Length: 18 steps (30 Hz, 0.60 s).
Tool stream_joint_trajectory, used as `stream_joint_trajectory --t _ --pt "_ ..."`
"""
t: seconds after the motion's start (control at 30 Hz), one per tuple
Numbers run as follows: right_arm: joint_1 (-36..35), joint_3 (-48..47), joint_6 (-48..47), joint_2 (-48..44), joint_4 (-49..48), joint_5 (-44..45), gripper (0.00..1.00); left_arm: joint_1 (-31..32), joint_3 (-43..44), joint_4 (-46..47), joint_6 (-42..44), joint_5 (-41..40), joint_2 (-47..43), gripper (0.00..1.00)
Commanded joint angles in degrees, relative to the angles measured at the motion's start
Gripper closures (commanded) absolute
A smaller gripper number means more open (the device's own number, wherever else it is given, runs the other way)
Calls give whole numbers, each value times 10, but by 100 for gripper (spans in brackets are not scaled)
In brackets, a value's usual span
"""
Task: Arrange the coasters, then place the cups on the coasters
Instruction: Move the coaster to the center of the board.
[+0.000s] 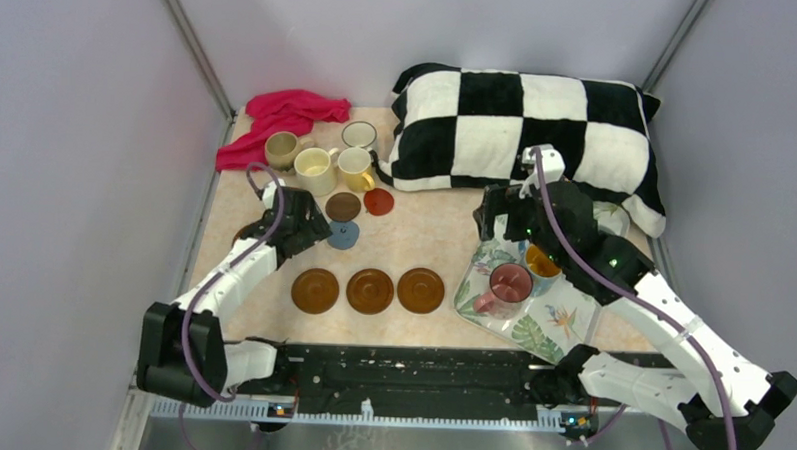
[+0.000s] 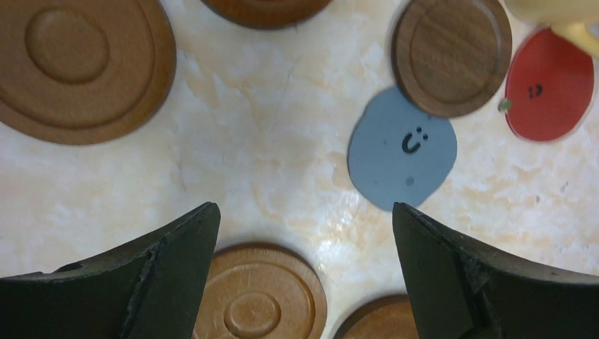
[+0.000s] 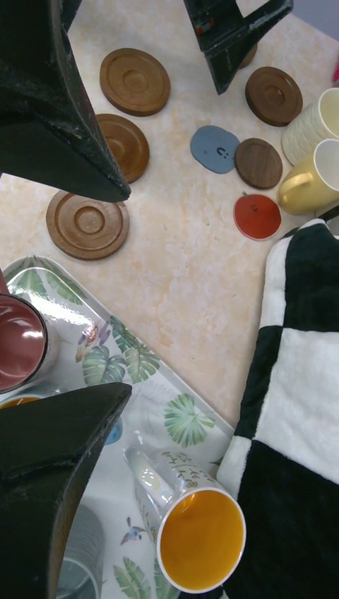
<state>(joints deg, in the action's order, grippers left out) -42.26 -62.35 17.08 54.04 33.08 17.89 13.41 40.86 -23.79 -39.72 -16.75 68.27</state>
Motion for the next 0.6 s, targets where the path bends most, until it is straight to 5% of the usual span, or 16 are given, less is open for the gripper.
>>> stream_joint_trajectory --t 0.0,0.57 --pt "-1 -2 -16 -34 -32 12 1 -48 37 45 58 50 42 2" --pt "-2 9 -26 -75 -28 6 1 -243 116 99 82 145 204 2"
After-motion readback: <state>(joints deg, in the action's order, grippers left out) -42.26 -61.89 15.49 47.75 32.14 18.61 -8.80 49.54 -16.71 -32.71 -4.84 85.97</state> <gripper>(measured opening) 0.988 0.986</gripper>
